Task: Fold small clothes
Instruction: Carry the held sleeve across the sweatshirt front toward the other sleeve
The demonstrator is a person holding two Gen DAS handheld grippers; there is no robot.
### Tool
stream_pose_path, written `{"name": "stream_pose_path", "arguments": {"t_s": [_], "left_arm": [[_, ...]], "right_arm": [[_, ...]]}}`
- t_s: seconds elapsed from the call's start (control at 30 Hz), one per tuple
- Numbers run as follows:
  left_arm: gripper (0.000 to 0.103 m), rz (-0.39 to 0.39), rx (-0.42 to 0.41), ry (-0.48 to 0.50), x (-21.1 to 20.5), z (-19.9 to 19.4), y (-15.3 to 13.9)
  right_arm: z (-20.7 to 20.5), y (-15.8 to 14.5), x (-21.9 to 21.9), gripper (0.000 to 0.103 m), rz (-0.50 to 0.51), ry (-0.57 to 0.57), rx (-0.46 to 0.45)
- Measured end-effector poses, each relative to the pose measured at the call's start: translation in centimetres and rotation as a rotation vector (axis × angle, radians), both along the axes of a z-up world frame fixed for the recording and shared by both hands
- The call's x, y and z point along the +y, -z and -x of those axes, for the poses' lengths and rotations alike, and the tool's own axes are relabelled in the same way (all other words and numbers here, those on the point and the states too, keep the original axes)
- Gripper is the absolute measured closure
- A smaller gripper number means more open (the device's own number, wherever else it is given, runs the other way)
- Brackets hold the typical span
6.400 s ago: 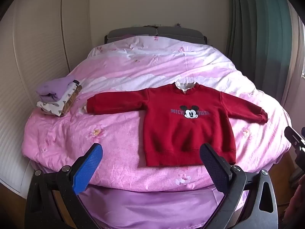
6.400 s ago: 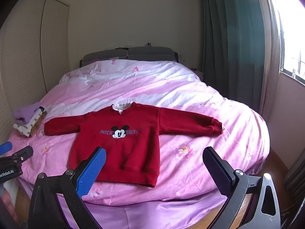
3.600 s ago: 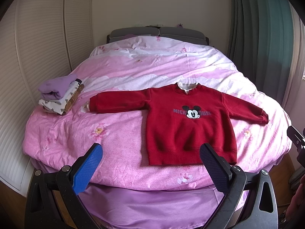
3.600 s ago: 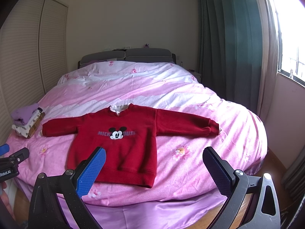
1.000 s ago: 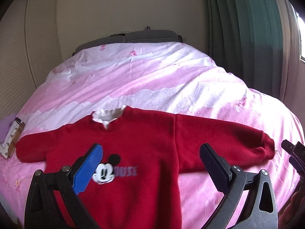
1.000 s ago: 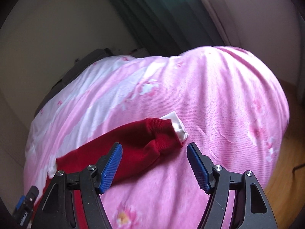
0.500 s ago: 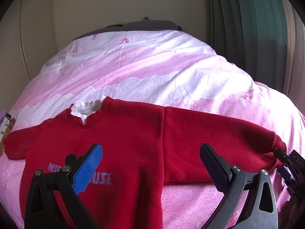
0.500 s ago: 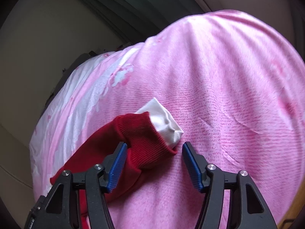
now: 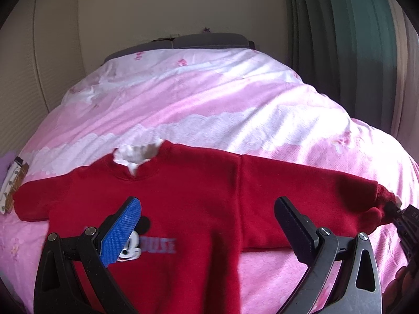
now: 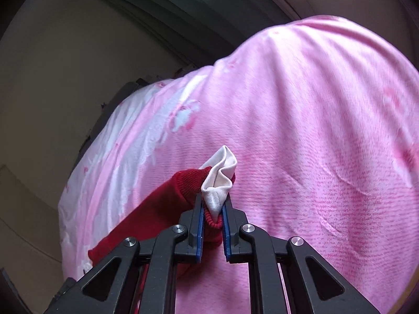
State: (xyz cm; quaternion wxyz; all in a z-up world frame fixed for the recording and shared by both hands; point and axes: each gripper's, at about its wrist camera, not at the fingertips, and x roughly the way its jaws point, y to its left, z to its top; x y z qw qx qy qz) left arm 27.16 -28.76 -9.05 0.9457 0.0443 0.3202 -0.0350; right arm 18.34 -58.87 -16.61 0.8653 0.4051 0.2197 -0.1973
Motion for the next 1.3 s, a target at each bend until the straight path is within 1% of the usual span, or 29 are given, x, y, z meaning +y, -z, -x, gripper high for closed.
{"name": "stream_pose_path", "arguments": {"t_s": [0.07, 0.23, 0.37, 0.47, 0.57, 0.63, 0.73, 0.87, 0.93, 1.03, 1.2, 1.3], "left_arm": [[0.000, 0.003, -0.009, -0.019, 1.5, 0.1, -0.8], [0.000, 0.028, -0.032, -0.083, 6.5, 0.3, -2.8], [0.000, 0.043, -0.056, -0.149, 11.5, 0.6, -4.3], [0.000, 0.046, -0.065, -0.196, 15.5, 0.9, -5.0], [0.000, 0.052, -0.058, -0.236, 19.7, 1.1, -5.3], [0.000, 0.038, -0.062, -0.263, 22.4, 1.3, -5.3], [0.000, 0.026, -0.053, -0.310, 26.8, 1.6, -5.0], [0.000, 0.022, -0.044, -0.371, 31.8, 2.1, -4.3], [0.000, 0.025, -0.034, -0.396, 33.7, 2.1, -3.9], [0.000, 0.031, -0.017, -0.424, 36.5, 2.1, -3.0], [0.000, 0.045, 0.011, -0.445, 39.0, 2.0, -1.5], [0.000, 0.053, 0.026, -0.446, 39.7, 1.8, -0.7]], "right_arm": [[-0.1, -1.5, 1.3, 0.090, 0.048, -0.007, -0.007], [-0.9, -6.2, 5.9, 0.090, 0.213, -0.054, -0.029], [-2.6, -9.5, 11.5, 0.090, 0.361, -0.112, -0.039], [-4.4, -11.0, 16.1, 0.090, 0.473, -0.157, -0.028], [-7.1, -11.5, 21.9, 0.090, 0.603, -0.221, 0.010], [-8.3, -11.5, 25.6, 0.090, 0.679, -0.259, 0.026], [-10.8, -10.4, 31.9, 0.090, 0.785, -0.328, 0.045], [-13.1, -8.5, 39.3, 0.090, 0.888, -0.427, 0.081], [-14.1, -6.8, 43.3, 0.091, 0.945, -0.487, 0.117], [-15.2, -4.0, 48.1, 0.091, 0.995, -0.578, 0.176], [-16.3, 0.1, 52.3, 0.091, 1.052, -0.658, 0.261], [-16.5, 1.8, 53.1, 0.090, 1.093, -0.698, 0.295]]}}
